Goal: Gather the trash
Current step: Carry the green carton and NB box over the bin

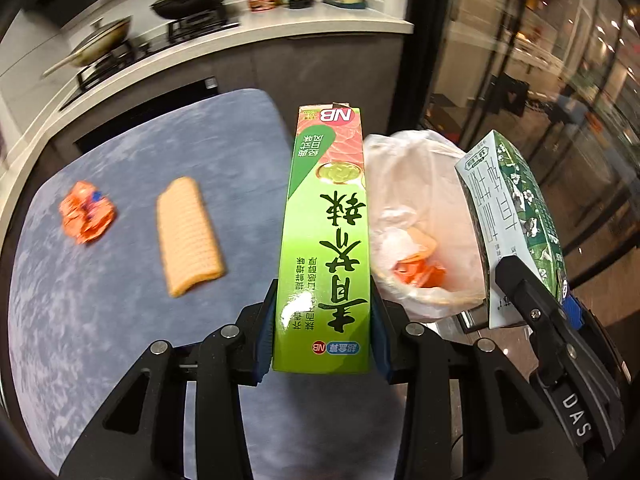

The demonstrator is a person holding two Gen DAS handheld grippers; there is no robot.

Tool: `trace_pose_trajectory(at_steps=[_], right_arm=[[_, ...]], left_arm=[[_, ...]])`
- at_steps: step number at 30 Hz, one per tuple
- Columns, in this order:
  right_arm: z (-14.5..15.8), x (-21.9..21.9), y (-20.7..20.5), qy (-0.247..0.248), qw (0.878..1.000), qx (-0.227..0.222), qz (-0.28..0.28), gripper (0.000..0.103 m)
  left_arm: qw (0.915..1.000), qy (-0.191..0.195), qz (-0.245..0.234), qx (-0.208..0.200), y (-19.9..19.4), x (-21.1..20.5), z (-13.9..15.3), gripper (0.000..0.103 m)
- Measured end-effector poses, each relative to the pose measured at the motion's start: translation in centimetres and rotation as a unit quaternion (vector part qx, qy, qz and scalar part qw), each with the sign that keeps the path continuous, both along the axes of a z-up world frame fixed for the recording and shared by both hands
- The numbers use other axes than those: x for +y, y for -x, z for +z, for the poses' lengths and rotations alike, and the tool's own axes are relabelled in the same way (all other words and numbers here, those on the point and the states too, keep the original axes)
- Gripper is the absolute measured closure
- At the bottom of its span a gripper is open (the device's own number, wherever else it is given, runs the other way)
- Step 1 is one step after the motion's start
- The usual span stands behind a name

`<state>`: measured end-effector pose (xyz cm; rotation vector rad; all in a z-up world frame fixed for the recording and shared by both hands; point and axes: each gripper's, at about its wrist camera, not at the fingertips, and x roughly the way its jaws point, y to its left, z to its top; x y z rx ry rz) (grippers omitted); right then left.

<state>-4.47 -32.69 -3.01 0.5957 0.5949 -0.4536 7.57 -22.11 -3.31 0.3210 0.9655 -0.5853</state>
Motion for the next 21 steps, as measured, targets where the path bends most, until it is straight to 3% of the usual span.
trace_pose_trajectory(at_steps=[8,21], right_arm=[[-1.6,-3.2,1.0,-0.012,0.999,0.012,-0.032,0.056],[-3.9,-6.3,-0.4,-0.028,0.998,0.034,-0.048,0.055]], left_arm=[[0.9994,-0.012,-0.032,0.010,0.9,-4.4,-1.3,0.065],[0.9983,-0.030,-0.045,0.020,0.3,-7.7,-3.4,0.063]])
